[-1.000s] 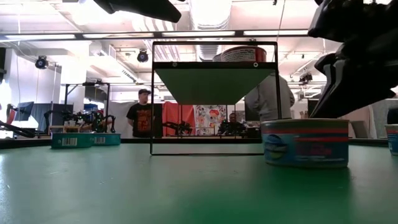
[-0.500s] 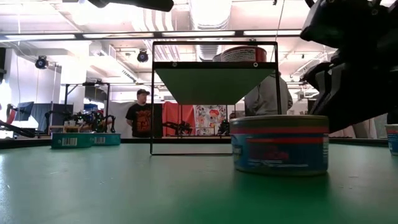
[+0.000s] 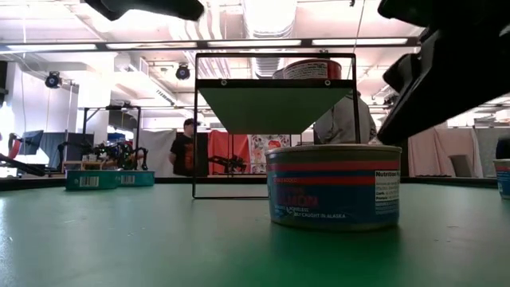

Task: Stack canned seafood by type on shelf
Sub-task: Stack the top dark blue tuna can on top of the dark blue can on the shelf

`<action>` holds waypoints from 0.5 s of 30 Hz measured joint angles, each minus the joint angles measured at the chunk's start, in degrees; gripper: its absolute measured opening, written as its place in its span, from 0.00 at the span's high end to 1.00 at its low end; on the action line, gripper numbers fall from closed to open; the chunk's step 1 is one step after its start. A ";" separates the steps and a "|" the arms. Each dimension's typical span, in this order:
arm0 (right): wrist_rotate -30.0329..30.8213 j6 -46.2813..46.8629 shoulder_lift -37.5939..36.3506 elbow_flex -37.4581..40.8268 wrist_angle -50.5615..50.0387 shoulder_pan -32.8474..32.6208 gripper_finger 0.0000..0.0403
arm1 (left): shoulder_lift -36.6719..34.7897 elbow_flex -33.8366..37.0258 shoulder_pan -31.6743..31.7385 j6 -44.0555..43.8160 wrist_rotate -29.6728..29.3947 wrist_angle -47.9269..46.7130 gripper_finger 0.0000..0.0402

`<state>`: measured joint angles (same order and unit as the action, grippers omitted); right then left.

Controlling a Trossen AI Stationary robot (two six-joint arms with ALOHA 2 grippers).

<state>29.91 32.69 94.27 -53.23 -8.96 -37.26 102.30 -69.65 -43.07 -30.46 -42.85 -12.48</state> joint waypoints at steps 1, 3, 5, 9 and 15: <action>-0.60 1.20 -0.69 -0.01 -0.94 0.00 0.98 | 0.00 0.00 -0.22 0.16 0.02 -0.01 0.42; -1.71 3.72 -2.12 -0.04 -3.29 0.00 0.98 | 0.00 0.00 -0.43 0.27 0.02 0.01 0.46; -1.97 6.43 -3.49 -0.04 -5.85 -0.07 0.98 | 0.00 0.06 -0.34 0.02 -0.04 0.00 0.51; -1.97 11.65 -6.06 -0.04 -8.98 -0.13 0.97 | 0.04 0.93 -0.26 0.84 -0.24 0.05 0.63; -5.10 16.12 -7.73 -0.02 -9.63 -0.11 0.97 | 4.33 1.31 -0.23 0.83 -2.12 0.84 0.88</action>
<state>24.81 48.82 86.53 -53.25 -18.59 -37.36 106.63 -68.33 -43.29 -29.63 -44.98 -11.64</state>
